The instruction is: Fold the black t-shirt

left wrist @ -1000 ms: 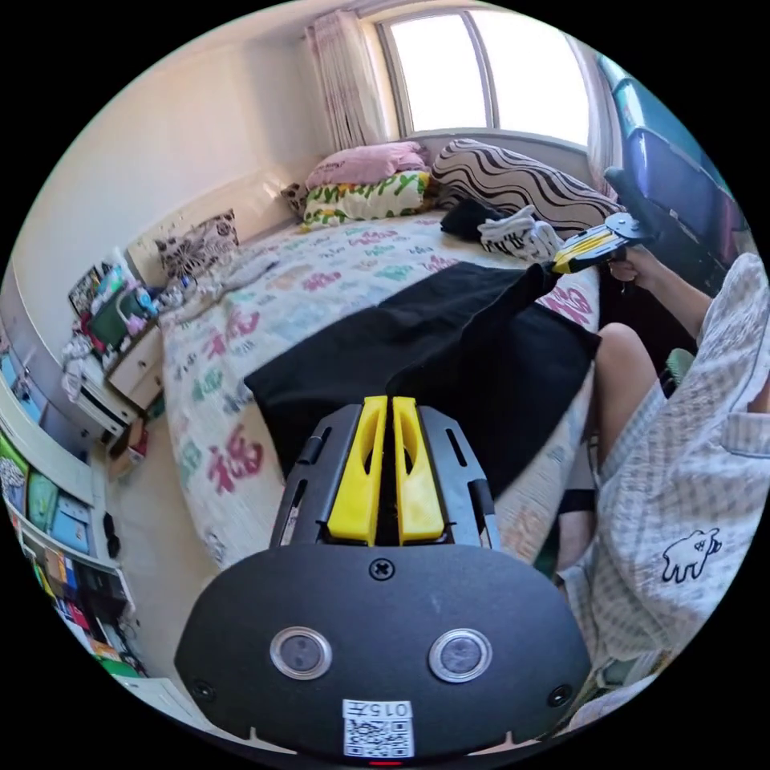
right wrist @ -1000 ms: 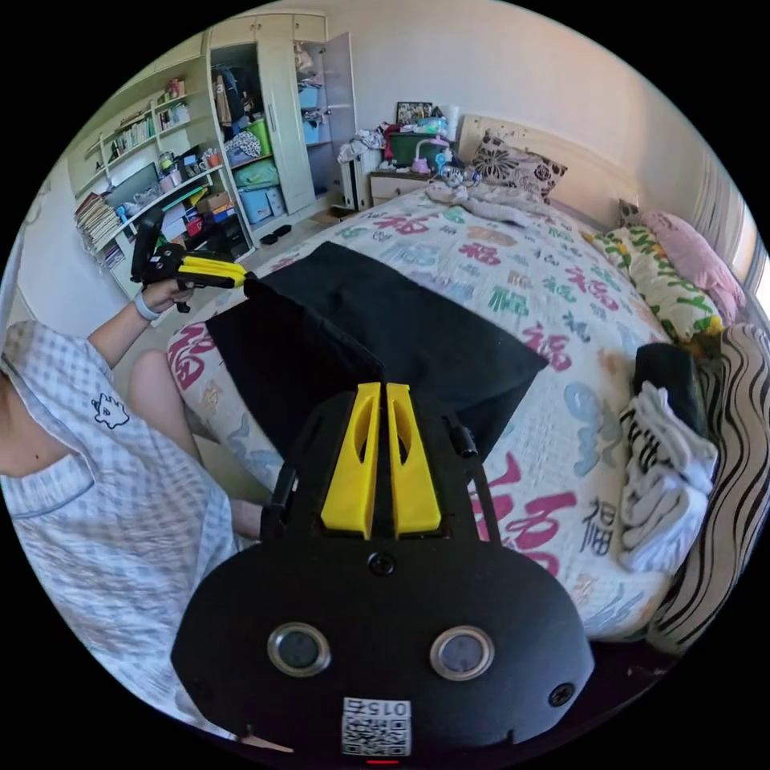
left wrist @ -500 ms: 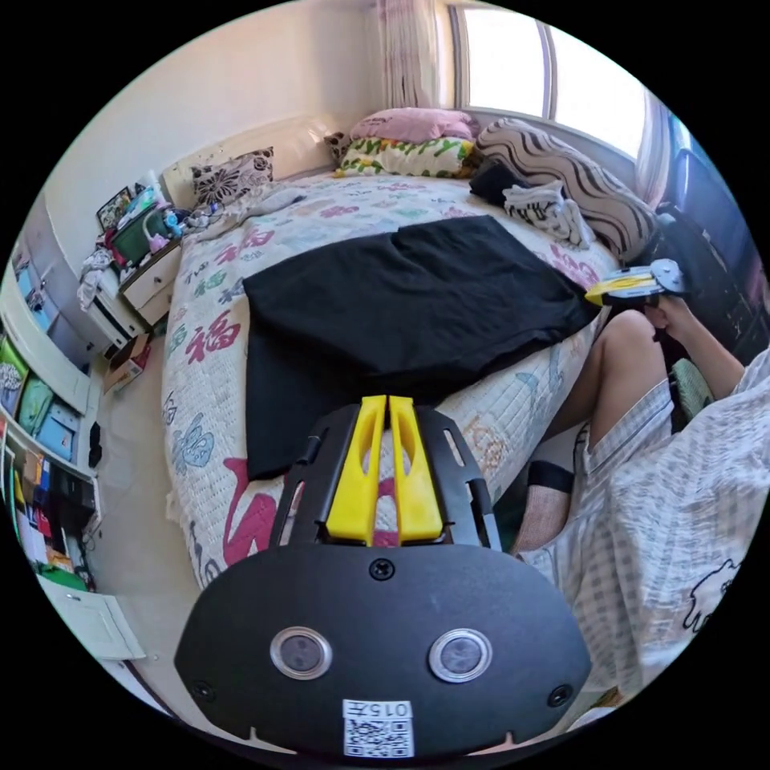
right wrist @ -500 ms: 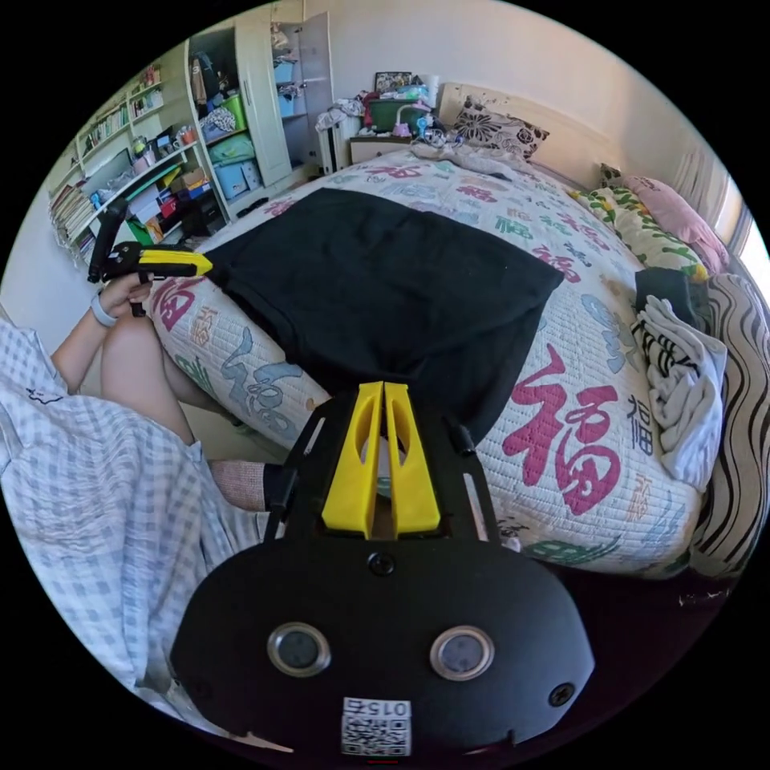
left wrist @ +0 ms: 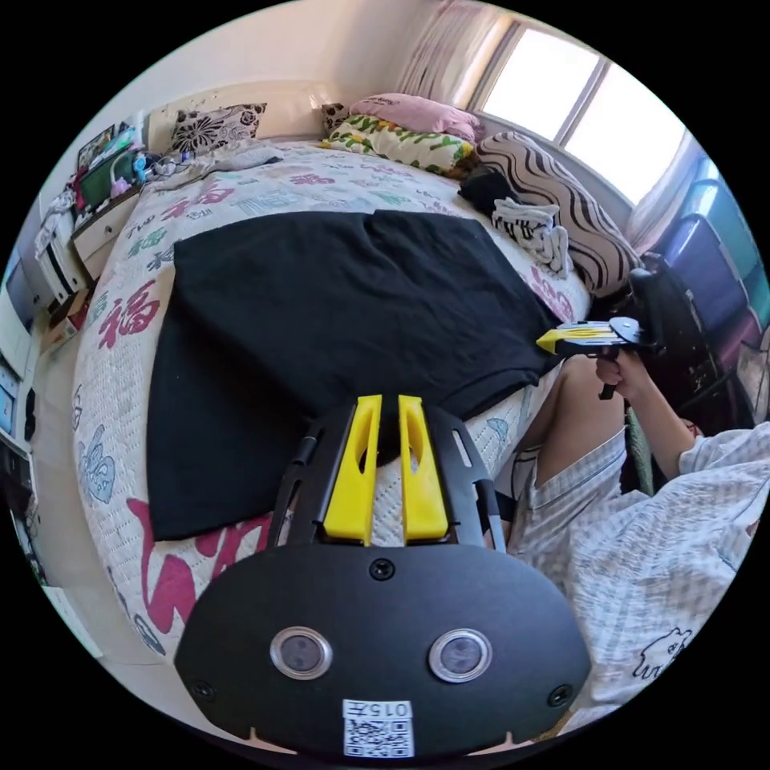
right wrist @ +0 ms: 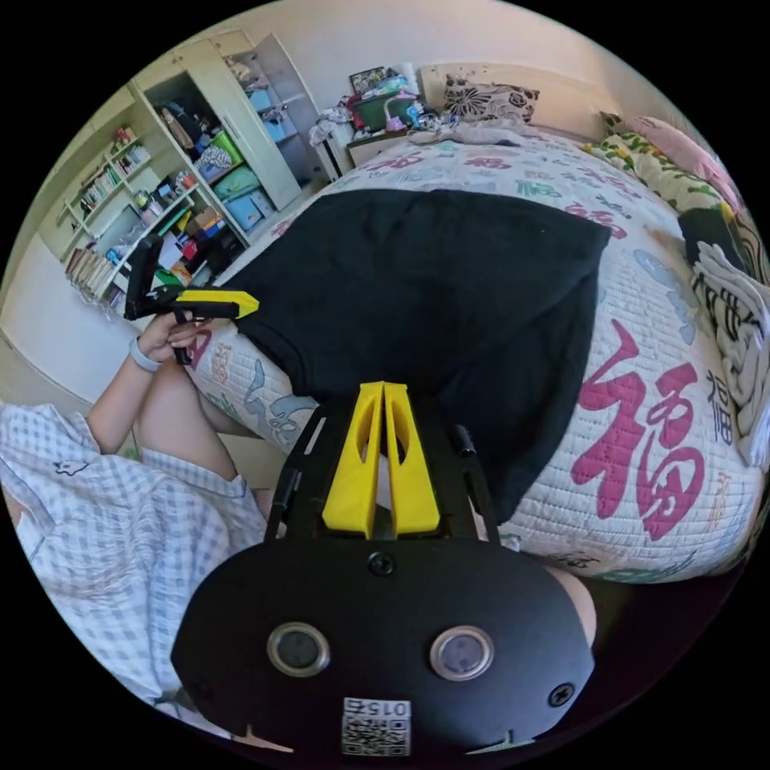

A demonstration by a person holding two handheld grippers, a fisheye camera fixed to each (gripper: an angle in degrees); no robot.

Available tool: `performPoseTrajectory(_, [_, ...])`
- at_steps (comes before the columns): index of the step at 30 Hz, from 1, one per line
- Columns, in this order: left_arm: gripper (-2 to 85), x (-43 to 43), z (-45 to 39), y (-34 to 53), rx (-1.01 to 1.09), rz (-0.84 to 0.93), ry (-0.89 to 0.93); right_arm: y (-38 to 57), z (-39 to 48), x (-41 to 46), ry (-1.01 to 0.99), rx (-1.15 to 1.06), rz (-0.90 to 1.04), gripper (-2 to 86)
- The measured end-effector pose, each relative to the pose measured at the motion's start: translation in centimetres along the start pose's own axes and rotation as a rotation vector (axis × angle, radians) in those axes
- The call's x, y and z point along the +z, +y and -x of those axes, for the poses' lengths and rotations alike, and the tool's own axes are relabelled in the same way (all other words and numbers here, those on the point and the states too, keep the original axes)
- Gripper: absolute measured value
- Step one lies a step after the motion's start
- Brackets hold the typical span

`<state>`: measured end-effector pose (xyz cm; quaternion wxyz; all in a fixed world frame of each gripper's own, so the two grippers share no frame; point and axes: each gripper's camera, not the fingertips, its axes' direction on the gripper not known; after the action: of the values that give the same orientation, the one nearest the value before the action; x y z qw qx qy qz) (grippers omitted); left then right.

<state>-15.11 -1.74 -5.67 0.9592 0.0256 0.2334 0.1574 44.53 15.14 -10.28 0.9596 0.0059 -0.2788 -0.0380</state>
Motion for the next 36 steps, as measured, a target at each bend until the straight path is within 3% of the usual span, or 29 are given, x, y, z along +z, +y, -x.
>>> performPoseTrajectory(6, [8.0,-5.4,9.7,-6.3,-0.223,-0.246,-0.134,-3.5,-11.8,-4.9,0.010,0.254,-0.202,3.0])
performPoseTrajectory(15, [10.3,3.3,22.6,-12.4,-0.691,-0.127,-0.078,-8.9,-22.2,1.1,-0.084,0.535,-0.127,7.7])
performPoseTrajectory(20, [6.8,6.7,23.5,-13.2,-0.733,-0.074,-0.062,-9.4,-22.9,2.4,-0.098,0.517,-0.068,4.7])
performPoseTrajectory(25, [2.1,5.8,24.2,-12.4,-0.750,-0.181,-0.008,-7.4,-24.0,0.8,-0.058,0.533,-0.130,1.8])
performPoseTrajectory(31, [2.4,7.6,22.3,-13.4,-0.715,-0.171,-0.120,-6.2,-24.1,1.5,0.017,0.521,-0.097,2.4])
performPoseTrajectory(36, [7.6,5.7,18.7,-14.3,-0.644,-0.179,-0.250,-3.7,-23.0,-2.3,0.013,0.484,-0.119,4.7])
